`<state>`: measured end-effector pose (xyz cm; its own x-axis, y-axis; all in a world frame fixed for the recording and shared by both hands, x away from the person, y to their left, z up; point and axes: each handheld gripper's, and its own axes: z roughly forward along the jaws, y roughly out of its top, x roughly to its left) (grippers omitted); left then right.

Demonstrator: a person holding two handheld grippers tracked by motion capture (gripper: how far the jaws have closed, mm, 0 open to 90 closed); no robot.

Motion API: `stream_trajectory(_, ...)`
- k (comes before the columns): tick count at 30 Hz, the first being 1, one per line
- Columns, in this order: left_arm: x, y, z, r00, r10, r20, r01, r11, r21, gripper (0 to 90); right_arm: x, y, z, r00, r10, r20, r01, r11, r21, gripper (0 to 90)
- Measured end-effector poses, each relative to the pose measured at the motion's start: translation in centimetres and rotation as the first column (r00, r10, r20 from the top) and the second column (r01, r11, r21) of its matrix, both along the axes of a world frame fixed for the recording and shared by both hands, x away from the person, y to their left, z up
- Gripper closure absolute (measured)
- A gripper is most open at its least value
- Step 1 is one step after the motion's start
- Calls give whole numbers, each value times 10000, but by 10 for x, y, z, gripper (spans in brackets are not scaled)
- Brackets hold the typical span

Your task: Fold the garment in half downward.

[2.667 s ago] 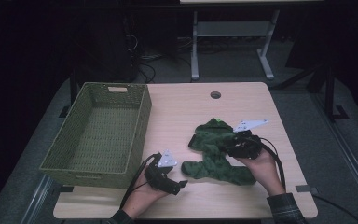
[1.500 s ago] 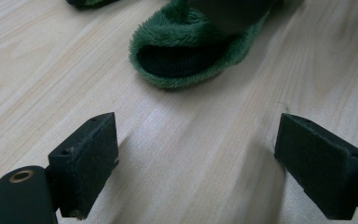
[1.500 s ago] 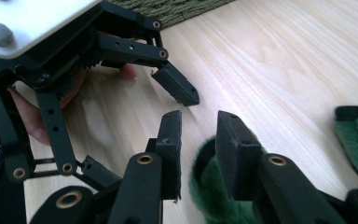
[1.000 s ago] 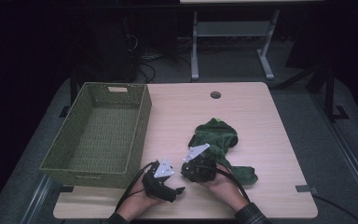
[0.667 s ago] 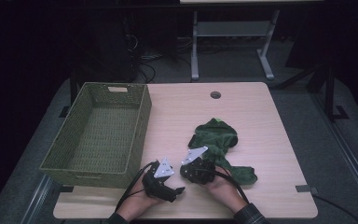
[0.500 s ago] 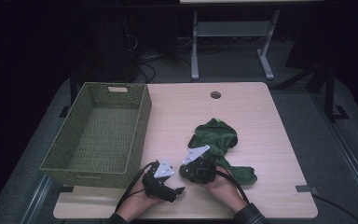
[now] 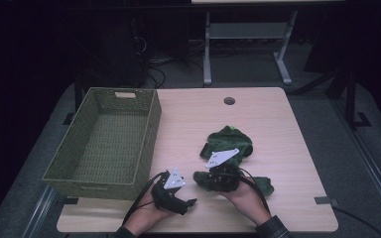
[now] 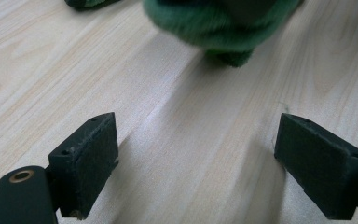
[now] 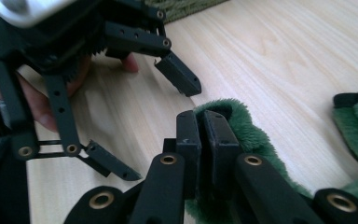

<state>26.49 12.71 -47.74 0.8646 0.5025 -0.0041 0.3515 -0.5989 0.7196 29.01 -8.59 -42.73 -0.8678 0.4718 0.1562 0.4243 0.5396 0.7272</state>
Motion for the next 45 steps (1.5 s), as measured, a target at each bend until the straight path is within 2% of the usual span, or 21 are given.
stream_trajectory(12,0,0,0,10000,4,-14,-4,10000,-8,128,-1,-31,10,9987,-515,18,513,9969,592,844)
stream_trajectory(25,0,0,0,10000,12,-16,-12,10000,-17,128,-1,-63,10,9926,-1216,-9,1214,9899,736,840)
stream_trajectory(34,0,0,0,10000,43,-25,-43,10000,-73,127,-1,-84,3,9851,-1711,-182,1719,9833,597,826)
stream_trajectory(37,0,0,0,10000,-13,-7,13,10000,21,127,-2,-89,1,9811,-1926,-203,1932,9804,390,817)
stream_trajectory(39,0,0,0,10000,-13,-7,13,10000,22,127,-2,-92,0,9786,-2055,-24,2055,9784,209,810)
stream_trajectory(45,0,0,0,10000,-18,-8,18,10000,23,127,-4,-106,-3,9716,-2367,26,2367,9716,12,801)
